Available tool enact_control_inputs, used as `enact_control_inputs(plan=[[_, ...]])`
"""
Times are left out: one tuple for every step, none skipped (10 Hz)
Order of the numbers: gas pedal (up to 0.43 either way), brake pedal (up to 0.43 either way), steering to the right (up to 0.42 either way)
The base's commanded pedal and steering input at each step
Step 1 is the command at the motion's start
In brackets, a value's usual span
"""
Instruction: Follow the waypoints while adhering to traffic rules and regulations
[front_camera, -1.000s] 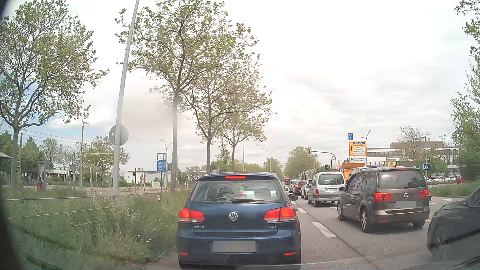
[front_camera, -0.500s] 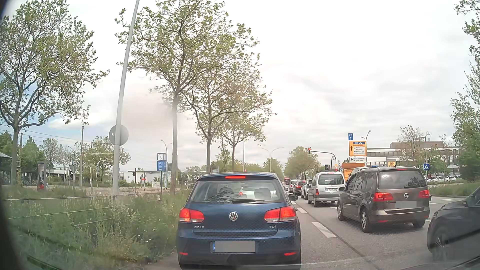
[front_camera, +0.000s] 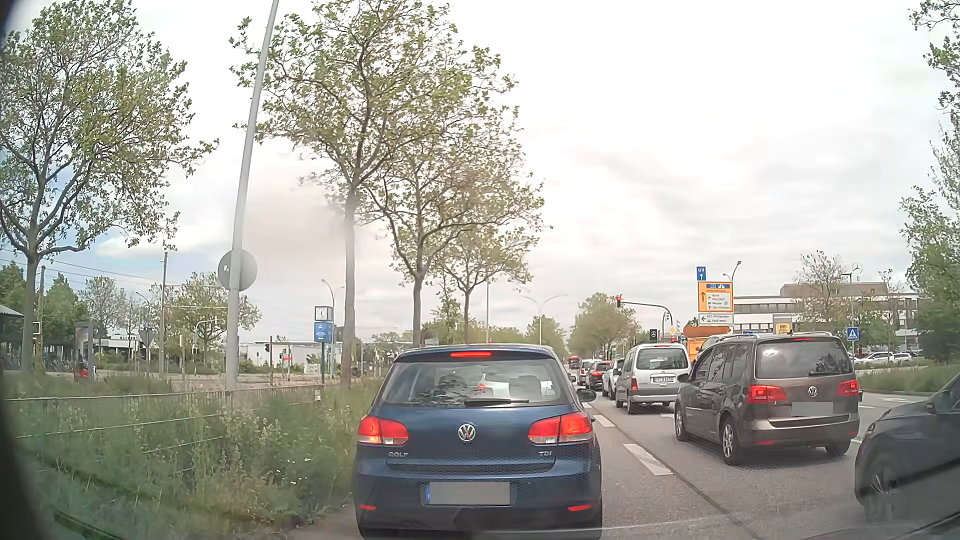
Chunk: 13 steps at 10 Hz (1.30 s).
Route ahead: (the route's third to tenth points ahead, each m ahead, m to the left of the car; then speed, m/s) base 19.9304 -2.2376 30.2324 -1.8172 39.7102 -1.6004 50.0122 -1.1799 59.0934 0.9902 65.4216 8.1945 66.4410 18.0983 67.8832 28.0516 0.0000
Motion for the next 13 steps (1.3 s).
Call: enact_control_inputs(plan=[[0.000, 0.274, 0.004], [0.000, 0.274, 0.004], [0.000, 0.274, 0.004], [0.000, 0.274, 0.004], [0.000, 0.274, 0.004], [0.000, 0.274, 0.004], [0.000, 0.274, 0.004], [0.000, 0.274, 0.004], [0.000, 0.274, 0.004], [0.000, 0.274, 0.004], [0.000, 0.274, 0.004], [0.000, 0.274, 0.004], [0.000, 0.274, 0.004]])
